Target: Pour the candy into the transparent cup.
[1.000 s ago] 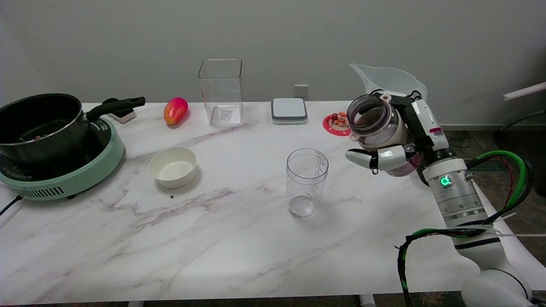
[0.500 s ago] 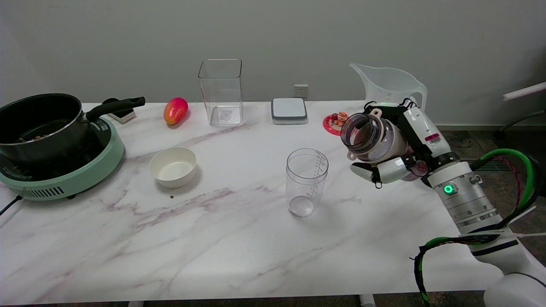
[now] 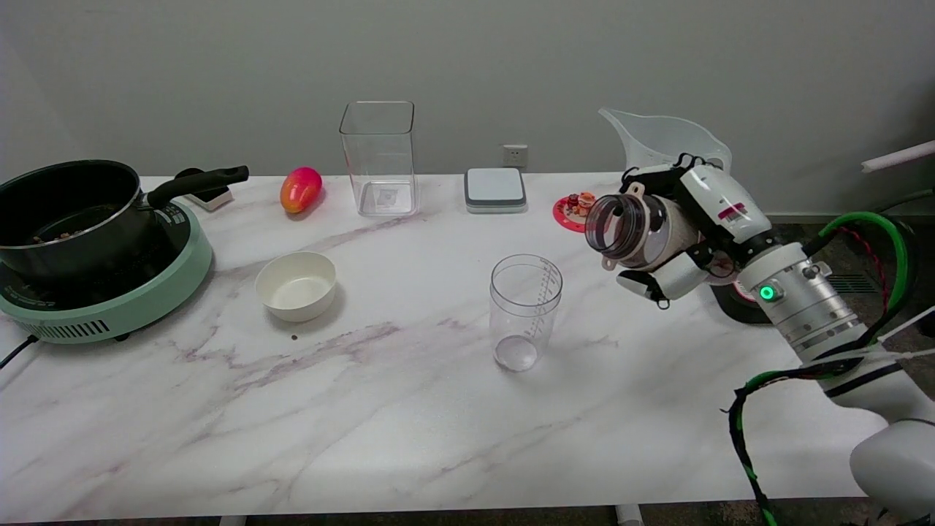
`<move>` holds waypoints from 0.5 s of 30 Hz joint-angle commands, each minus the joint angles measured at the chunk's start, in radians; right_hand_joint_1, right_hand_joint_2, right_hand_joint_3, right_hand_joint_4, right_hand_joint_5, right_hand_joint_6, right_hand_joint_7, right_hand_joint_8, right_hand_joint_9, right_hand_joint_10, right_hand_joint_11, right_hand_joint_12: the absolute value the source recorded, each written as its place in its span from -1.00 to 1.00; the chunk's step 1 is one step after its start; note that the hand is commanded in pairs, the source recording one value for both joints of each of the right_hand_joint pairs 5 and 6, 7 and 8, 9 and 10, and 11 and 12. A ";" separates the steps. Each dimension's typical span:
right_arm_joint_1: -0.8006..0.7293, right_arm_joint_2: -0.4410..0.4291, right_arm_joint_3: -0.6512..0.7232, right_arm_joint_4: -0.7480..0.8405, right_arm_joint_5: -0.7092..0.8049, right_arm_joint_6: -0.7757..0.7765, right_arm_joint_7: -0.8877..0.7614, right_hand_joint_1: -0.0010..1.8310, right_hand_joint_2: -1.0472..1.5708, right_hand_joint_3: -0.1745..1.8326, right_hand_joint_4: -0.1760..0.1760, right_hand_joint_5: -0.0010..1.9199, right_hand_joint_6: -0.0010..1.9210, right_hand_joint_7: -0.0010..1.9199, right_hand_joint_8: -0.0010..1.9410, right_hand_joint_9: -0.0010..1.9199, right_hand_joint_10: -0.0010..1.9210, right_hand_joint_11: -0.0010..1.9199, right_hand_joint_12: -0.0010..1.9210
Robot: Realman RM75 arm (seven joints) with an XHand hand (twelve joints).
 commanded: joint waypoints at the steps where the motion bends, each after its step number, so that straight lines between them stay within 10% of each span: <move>1: 0.090 0.074 0.096 0.004 -0.064 -0.169 -0.020 0.81 -0.07 0.41 0.00 0.34 0.34 0.47 0.45 0.40 0.40 0.15 0.15; 15: 0.192 0.090 -0.026 0.002 -0.159 -0.206 -0.055 0.81 -0.06 0.39 0.00 0.34 0.34 0.47 0.45 0.40 0.40 0.15 0.15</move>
